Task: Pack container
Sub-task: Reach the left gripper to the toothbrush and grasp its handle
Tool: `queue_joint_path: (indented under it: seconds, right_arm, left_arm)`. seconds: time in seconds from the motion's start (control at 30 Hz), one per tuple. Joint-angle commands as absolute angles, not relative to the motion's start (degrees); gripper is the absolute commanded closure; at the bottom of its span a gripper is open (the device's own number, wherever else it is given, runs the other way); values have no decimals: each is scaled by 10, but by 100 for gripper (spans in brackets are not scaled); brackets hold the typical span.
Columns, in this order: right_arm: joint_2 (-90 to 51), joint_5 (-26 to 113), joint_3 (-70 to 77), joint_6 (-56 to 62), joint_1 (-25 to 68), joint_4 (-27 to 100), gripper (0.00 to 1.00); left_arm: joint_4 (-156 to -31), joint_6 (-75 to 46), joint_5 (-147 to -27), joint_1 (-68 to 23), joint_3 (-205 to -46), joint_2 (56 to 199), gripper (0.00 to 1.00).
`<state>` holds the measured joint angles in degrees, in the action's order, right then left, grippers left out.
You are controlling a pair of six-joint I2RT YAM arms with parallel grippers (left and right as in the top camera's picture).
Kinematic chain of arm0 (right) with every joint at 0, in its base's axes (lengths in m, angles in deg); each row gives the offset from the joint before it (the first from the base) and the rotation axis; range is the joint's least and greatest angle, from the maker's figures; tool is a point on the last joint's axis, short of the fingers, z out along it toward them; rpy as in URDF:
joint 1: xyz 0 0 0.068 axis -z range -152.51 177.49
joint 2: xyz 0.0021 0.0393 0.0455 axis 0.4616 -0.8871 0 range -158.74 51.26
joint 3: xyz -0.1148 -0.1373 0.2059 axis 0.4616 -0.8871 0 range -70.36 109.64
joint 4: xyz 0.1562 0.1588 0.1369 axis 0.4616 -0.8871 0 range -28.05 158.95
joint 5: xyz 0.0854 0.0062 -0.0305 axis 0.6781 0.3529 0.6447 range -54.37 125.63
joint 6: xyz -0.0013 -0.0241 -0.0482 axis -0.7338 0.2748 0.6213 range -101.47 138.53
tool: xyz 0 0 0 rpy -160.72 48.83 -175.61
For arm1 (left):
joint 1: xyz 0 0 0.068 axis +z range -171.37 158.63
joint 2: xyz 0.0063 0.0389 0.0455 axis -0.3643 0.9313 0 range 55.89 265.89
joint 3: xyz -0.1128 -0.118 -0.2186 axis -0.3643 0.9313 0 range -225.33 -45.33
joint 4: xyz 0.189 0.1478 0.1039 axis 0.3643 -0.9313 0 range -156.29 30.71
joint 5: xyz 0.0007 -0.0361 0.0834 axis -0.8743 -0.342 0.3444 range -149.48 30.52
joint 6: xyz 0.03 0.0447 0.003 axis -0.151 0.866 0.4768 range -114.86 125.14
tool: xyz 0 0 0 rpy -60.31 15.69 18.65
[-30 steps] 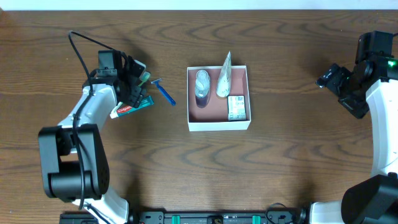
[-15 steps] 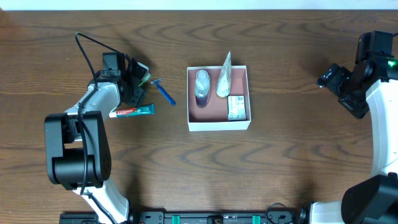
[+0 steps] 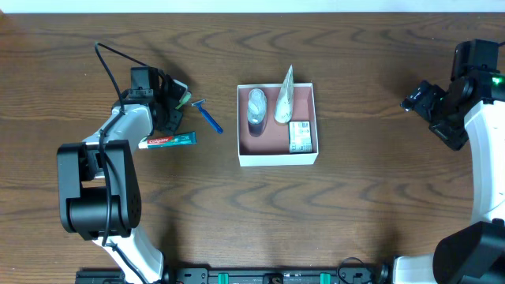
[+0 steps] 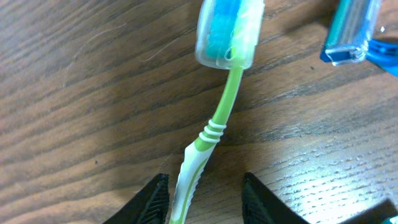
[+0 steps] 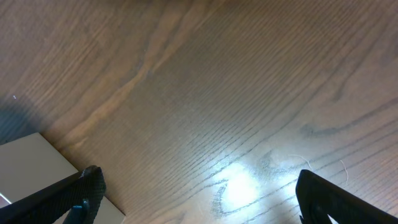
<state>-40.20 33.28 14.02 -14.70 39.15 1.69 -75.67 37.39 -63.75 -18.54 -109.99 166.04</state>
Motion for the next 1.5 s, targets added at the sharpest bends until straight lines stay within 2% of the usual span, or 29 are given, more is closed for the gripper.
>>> queue_joint_path:
  seconds: [0.0, 0.13, 0.37, 0.43, 0.57, 0.77, 0.83, 0.87, 0.9, 1.27, 1.47]
  right_arm:
    - [-398, 329, 146, -140, 395, 17, 1]
    - [-398, 329, 146, -140, 395, 17, 1]
    - [-398, 329, 146, -140, 395, 17, 1]
    - [-398, 329, 146, -140, 395, 17, 1]
    - [-398, 329, 146, -140, 395, 17, 1]
    - [-398, 329, 146, -140, 395, 17, 1]
    - [-398, 329, 146, -140, 395, 17, 1]
    - [-398, 329, 146, -140, 395, 17, 1]
    - [-398, 329, 146, -140, 395, 17, 1]
    - [-398, 329, 146, -140, 395, 17, 1]
    - [-398, 329, 146, -140, 395, 17, 1]
  left_arm:
    - [-763, 333, -634, -179, -1105, 1670, 64]
    - [-779, 323, -680, -167, -1104, 1670, 64]
    - [-789, 229, -684, -139, -1104, 1670, 63]
    - [-798, 230, -694, -134, -1104, 1670, 60]
    - [-800, 244, -696, -134, -1104, 1670, 60]
    - [-800, 327, -721, -138, -1104, 1670, 71]
    - [-800, 330, -735, -138, -1104, 1670, 81]
    - [-800, 330, -740, -138, -1104, 1670, 92]
    - [-800, 330, -743, -138, -1104, 1670, 94]
    - [-800, 303, -757, -138, -1104, 1633, 94]
    - [-814, 251, -758, -139, -1105, 1556, 94]
